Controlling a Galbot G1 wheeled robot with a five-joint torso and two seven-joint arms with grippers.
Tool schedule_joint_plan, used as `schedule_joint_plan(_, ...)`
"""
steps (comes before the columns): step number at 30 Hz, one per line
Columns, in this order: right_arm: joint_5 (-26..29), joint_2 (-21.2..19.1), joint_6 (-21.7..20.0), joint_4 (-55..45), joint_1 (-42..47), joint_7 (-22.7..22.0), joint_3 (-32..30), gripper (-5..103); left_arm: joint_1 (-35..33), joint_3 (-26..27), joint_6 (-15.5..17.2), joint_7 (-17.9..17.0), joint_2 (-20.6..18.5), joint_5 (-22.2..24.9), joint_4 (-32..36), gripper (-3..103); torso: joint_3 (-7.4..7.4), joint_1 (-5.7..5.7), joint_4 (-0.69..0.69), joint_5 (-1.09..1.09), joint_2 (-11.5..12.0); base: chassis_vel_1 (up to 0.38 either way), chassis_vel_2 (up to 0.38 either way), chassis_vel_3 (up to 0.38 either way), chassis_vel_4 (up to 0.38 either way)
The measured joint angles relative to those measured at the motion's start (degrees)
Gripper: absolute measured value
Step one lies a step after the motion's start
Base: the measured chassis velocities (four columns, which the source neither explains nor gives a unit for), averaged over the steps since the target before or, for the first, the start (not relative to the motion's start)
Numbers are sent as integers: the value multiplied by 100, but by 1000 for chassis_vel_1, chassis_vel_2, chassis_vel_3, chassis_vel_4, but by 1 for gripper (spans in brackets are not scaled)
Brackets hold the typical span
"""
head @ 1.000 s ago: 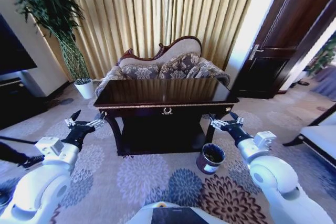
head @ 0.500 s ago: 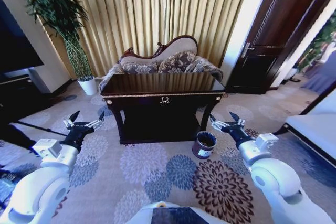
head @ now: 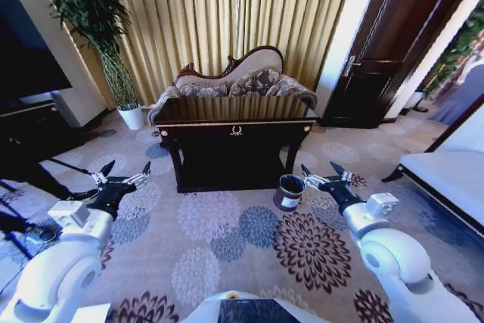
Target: Move to the front of the table and place the trash on the table into the trash bin.
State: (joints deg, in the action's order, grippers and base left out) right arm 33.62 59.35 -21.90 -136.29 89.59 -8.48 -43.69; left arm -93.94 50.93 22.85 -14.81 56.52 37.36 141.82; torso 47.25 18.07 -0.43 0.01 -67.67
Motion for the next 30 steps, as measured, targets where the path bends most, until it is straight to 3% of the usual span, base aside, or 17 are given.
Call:
schedule_joint_plan(11,-217,47,144,95,-21,8,90,100,-26,-63,-144,27,58,-108,-49,100,-1,-2,0,-1,-2,139,-154,-138,141)
schedule_joint_plan(30,-231,117,148,103,-28,0,86,100,-29,-17,-213,97,23,-78,-37,100,1,2,0,-1,1,0,0,0,0)
